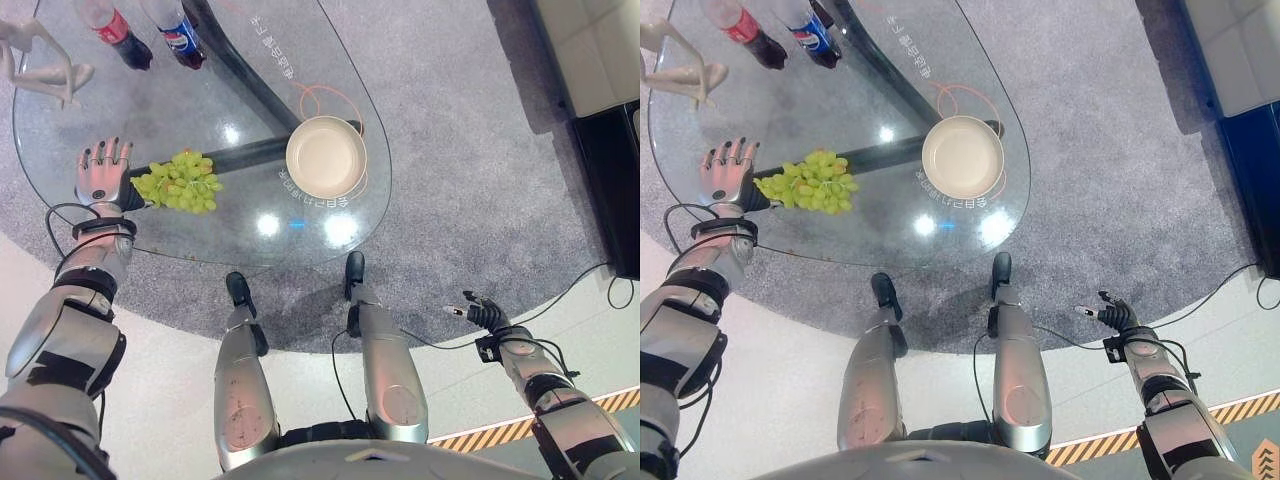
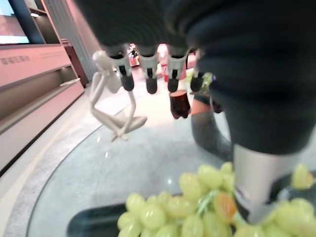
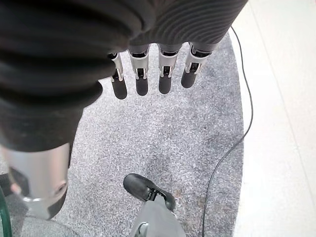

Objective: Pick up fruits into the plate

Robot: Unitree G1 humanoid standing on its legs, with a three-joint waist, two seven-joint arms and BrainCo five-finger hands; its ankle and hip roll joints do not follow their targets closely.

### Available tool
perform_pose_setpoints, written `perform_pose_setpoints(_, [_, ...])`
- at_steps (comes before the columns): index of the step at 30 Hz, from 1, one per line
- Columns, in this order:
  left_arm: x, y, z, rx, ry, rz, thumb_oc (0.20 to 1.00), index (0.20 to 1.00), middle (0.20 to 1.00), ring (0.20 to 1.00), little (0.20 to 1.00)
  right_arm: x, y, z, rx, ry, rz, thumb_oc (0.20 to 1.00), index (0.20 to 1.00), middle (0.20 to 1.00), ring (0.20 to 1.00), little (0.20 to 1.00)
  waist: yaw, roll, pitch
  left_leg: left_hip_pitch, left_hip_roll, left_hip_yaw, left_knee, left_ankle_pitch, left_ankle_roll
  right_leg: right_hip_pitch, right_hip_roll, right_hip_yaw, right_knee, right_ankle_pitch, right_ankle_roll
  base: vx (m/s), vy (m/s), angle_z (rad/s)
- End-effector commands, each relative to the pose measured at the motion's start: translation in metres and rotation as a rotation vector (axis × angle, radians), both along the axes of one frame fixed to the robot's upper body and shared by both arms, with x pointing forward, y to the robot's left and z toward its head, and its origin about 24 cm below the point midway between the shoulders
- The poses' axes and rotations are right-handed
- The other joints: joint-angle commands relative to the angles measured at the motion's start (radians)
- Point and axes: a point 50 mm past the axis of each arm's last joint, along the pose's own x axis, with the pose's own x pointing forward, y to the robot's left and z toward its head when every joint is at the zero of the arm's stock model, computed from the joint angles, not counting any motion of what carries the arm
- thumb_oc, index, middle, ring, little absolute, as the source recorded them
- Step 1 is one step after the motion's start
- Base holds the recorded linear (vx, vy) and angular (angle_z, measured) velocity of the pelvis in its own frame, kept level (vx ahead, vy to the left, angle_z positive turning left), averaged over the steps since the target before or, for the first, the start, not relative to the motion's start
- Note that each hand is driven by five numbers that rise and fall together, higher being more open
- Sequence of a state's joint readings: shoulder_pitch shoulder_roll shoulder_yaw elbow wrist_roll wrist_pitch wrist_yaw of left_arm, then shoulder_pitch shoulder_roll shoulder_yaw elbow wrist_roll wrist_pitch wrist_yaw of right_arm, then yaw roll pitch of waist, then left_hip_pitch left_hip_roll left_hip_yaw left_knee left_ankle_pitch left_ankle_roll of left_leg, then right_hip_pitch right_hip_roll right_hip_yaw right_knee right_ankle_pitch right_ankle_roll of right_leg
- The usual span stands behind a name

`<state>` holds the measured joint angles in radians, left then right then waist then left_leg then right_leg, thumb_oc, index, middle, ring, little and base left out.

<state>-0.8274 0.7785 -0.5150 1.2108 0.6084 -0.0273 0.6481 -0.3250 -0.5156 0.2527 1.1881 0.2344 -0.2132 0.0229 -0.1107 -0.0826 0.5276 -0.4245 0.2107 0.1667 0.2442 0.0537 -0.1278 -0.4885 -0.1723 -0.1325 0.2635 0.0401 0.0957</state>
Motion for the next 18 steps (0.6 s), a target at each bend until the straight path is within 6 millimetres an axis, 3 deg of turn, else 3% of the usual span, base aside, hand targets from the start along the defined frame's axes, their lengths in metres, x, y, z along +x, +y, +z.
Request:
perform_pose_setpoints(1, [-0.010,0.027,0.028,0.034,-0.106,0.099,1.000,1.000,1.000,1.000,1.000,-0.006,-0.013,0.007,-0.041,-0.046,-0.021,1.000,1.000,1.000,1.000,1.000,-0.008,-0.025,-0.008,-0.144,-0.077,0.016,0.182,-0.109,0.048,-0.067,0.056,-0.010,0.108,-0.073,-0.025,-0.02,0.037,0.00])
perform_pose_setpoints(18, [-0.004,0.019,0.035,0.166,-0.094,0.055,1.000,1.000,1.000,1.000,1.000,-0.001,-0.019,0.021,-0.045,-0.144,-0.037,1.000,1.000,1.000,1.000,1.000,-0.045,-0.035,-0.008,-0.317,-0.080,0.000,0.323,-0.170,0.053,-0.227,0.051,0.018,0.167,-0.061,-0.026,0.00,0.018,-0.01])
